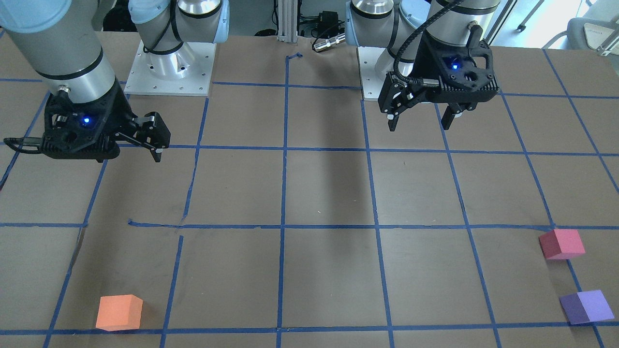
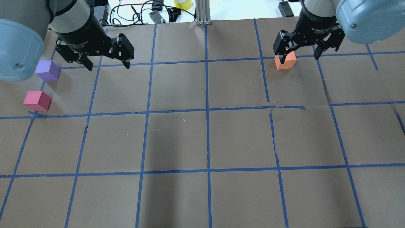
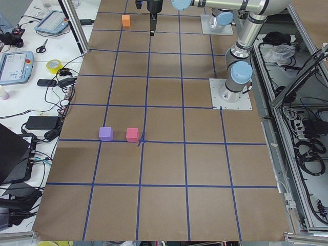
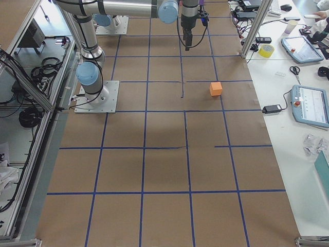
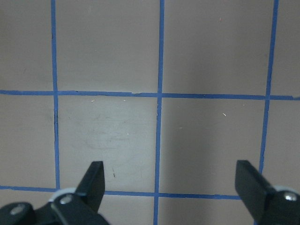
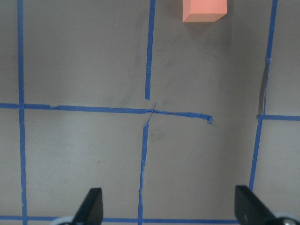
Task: Arrange blocks in a line
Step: 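Lower the right gripper onto the orange cube and close on it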
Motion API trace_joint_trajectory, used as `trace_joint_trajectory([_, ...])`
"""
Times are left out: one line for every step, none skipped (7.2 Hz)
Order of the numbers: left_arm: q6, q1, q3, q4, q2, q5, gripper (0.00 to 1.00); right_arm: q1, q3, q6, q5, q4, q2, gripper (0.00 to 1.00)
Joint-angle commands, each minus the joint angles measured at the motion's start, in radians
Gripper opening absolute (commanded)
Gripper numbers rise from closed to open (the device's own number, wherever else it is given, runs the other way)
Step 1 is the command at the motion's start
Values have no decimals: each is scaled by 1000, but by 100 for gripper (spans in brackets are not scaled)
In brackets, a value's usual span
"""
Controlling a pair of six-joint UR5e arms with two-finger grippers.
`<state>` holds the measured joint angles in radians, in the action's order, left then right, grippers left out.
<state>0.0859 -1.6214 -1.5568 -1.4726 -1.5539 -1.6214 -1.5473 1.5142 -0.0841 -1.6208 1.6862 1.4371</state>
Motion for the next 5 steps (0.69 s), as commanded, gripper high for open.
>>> trace_joint_trajectory([-2, 0, 1, 0, 0, 0, 100, 39, 3, -90, -1, 153, -75, 100])
trace_joint_trajectory([0, 0, 1, 0, 0, 0, 100, 48, 3, -91, 1, 233, -119, 100])
trace_joint_trajectory([0, 0, 1, 0, 0, 0, 100, 62, 3, -106, 1, 328, -173, 100])
trace_joint_trajectory([0, 0, 0, 0, 0, 0, 100, 81, 3, -161, -1, 417, -238, 100])
trace_joint_trajectory([0, 0, 1, 0, 0, 0, 100, 102, 3, -211, 2, 508, -300, 100])
